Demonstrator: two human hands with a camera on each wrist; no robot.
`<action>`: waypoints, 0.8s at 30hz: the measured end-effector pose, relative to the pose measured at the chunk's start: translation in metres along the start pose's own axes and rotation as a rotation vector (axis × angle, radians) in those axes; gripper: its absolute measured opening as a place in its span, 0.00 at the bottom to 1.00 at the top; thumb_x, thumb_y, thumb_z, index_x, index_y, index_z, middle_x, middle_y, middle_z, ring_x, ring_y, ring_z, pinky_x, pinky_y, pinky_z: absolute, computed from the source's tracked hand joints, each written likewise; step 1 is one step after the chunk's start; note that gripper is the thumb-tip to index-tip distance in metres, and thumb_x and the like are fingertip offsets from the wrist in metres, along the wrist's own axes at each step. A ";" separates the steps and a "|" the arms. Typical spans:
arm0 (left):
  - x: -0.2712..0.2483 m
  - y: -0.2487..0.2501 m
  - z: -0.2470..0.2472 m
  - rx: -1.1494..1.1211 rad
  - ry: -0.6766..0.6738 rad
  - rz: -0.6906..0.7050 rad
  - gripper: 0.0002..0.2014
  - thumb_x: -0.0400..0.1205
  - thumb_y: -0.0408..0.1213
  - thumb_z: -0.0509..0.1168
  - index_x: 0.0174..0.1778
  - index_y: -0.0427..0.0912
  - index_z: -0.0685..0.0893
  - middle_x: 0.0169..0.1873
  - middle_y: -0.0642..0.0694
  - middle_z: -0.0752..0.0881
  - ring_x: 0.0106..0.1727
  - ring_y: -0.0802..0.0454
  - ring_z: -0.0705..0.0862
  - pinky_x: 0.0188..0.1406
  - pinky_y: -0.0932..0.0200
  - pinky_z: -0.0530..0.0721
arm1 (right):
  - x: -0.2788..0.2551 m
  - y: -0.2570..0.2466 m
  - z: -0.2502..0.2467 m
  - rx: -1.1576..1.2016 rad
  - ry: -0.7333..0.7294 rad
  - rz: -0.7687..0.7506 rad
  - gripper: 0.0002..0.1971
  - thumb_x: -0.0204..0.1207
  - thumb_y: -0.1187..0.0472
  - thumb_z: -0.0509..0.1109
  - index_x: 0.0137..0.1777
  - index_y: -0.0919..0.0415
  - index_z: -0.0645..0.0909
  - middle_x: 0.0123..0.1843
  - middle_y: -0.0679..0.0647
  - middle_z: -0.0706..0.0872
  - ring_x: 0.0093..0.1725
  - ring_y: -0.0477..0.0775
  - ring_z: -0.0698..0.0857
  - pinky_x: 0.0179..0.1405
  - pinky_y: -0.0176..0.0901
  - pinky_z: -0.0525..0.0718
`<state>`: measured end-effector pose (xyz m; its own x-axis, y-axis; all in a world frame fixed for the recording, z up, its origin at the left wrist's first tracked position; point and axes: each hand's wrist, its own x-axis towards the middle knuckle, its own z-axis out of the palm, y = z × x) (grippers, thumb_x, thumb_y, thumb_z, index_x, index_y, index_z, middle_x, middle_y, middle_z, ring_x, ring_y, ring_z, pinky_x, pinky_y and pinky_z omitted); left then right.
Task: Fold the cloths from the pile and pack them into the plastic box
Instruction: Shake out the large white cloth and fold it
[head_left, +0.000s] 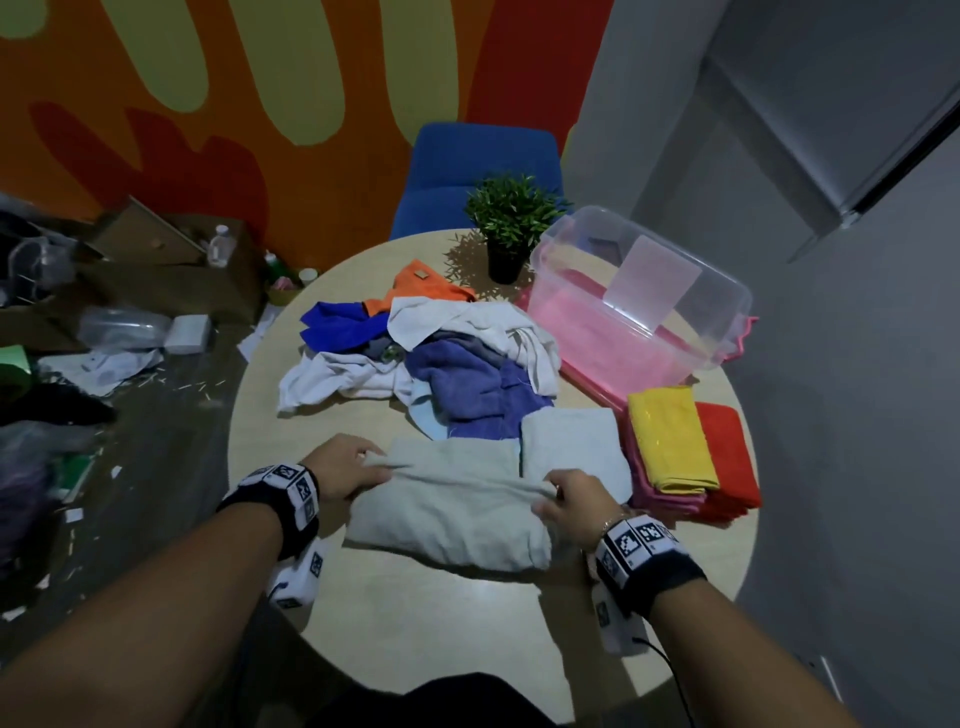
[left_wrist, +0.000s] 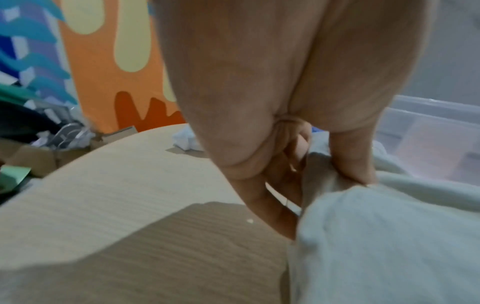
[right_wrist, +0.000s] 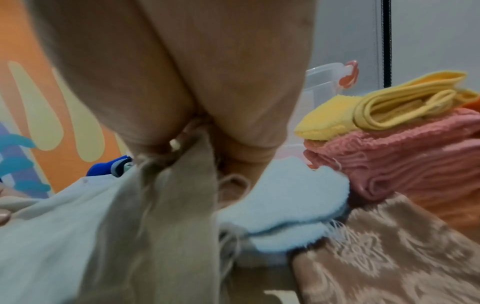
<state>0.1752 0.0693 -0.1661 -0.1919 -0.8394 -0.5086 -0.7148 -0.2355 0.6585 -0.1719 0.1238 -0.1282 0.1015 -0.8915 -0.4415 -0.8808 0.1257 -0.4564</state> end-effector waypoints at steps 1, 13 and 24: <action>0.003 0.002 0.000 -0.091 0.025 -0.006 0.07 0.77 0.39 0.78 0.49 0.47 0.89 0.35 0.51 0.87 0.35 0.53 0.84 0.32 0.63 0.79 | 0.005 -0.002 -0.004 0.019 0.048 0.015 0.04 0.78 0.58 0.72 0.43 0.54 0.81 0.39 0.52 0.86 0.42 0.54 0.84 0.40 0.39 0.74; 0.034 0.021 0.019 -0.248 0.444 -0.129 0.25 0.81 0.39 0.73 0.72 0.42 0.73 0.61 0.38 0.84 0.61 0.40 0.84 0.62 0.47 0.80 | 0.053 -0.009 -0.015 0.013 0.307 0.198 0.20 0.81 0.66 0.65 0.72 0.60 0.75 0.66 0.61 0.82 0.65 0.65 0.80 0.64 0.51 0.78; 0.040 0.020 0.047 0.097 -0.053 -0.452 0.39 0.74 0.46 0.80 0.75 0.29 0.73 0.72 0.35 0.80 0.68 0.37 0.81 0.63 0.51 0.83 | 0.033 0.006 0.039 -0.272 -0.054 0.024 0.15 0.76 0.62 0.69 0.63 0.57 0.82 0.63 0.56 0.73 0.59 0.63 0.79 0.62 0.48 0.78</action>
<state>0.1214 0.0541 -0.1996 0.1206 -0.6362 -0.7620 -0.7941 -0.5225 0.3106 -0.1564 0.1119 -0.1755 0.0972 -0.8642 -0.4937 -0.9742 0.0188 -0.2248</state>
